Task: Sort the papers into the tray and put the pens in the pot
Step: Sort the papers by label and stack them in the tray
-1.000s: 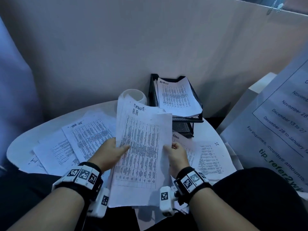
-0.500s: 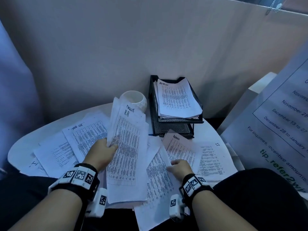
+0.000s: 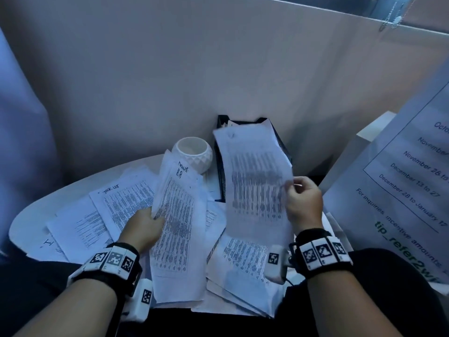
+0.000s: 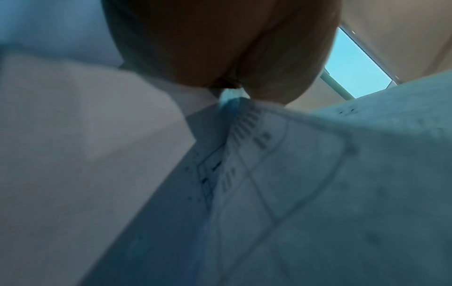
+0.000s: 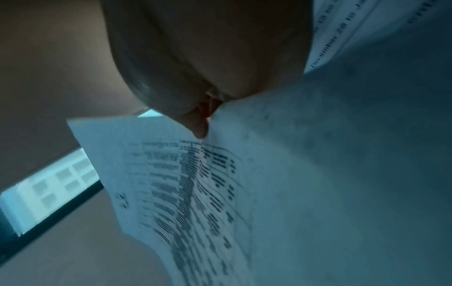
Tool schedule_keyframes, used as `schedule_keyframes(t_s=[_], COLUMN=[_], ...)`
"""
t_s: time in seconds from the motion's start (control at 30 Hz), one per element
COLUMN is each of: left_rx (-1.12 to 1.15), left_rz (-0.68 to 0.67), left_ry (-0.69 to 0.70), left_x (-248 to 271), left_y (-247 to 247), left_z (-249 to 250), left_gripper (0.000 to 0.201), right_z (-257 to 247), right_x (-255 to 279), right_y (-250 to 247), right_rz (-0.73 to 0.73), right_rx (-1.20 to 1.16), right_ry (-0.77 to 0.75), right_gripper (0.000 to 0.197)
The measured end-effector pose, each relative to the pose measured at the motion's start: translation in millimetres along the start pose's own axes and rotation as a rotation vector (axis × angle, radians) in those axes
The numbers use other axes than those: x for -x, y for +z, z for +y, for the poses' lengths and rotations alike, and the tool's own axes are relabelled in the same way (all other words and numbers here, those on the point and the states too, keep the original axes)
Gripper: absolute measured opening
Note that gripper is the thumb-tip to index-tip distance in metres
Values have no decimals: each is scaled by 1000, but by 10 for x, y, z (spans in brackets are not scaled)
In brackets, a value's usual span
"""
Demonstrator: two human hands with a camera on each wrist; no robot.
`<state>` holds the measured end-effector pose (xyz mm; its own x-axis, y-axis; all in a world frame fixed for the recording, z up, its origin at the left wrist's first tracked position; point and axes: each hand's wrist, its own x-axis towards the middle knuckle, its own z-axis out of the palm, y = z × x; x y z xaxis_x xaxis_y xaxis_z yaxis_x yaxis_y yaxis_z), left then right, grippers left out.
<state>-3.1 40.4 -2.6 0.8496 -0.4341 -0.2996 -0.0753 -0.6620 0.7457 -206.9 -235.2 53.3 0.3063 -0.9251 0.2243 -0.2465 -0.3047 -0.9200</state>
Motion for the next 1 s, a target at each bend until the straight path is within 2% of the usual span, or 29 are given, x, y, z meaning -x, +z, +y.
schedule_keyframes(t_s=[0.1, 0.2, 0.27, 0.37, 0.4, 0.47, 0.57, 0.67, 0.7, 0.77, 0.83, 0.9, 1.0], left_rx=[133, 266, 364, 530, 565, 606, 681, 547, 448, 295, 234, 208, 154], left_rz=[-29, -72, -114, -175, -197, -234, -221, -271, -278, -229, -187, -175, -153], left_ry=[24, 40, 54, 65, 64, 44, -19, -9, 18, 65, 76, 77, 58], left_x=[19, 39, 44, 104, 139, 179, 173, 150, 157, 116, 66, 26, -17], left_y=[11, 29, 15, -31, -40, -36, -25, 17, 33, 82, 110, 108, 109], left_z=[50, 91, 117, 206, 241, 291, 264, 212, 209, 159, 109, 64, 28], left_gripper=[17, 20, 24, 18, 17, 19, 34, 74, 72, 45, 26, 19, 21], right_z=[32, 183, 275, 411, 469, 524, 608, 646, 649, 678, 722, 821, 1068], right_x=[-20, 93, 225, 446, 520, 655, 773, 798, 794, 771, 724, 643, 531], right_y=[13, 174, 313, 508, 566, 648, 756, 808, 809, 801, 764, 684, 465], right_rz=[51, -78, -171, -302, -357, -460, -504, -484, -473, -450, -393, -259, -18], right_rx=[-249, -422, -443, -395, -365, -323, -358, -323, -298, -278, -285, -194, -3], right_ry=[115, 343, 467, 625, 659, 722, 772, 694, 672, 665, 680, 695, 763], right_gripper=[20, 14, 5, 19, 18, 2, 8, 23, 25, 23, 17, 15, 16])
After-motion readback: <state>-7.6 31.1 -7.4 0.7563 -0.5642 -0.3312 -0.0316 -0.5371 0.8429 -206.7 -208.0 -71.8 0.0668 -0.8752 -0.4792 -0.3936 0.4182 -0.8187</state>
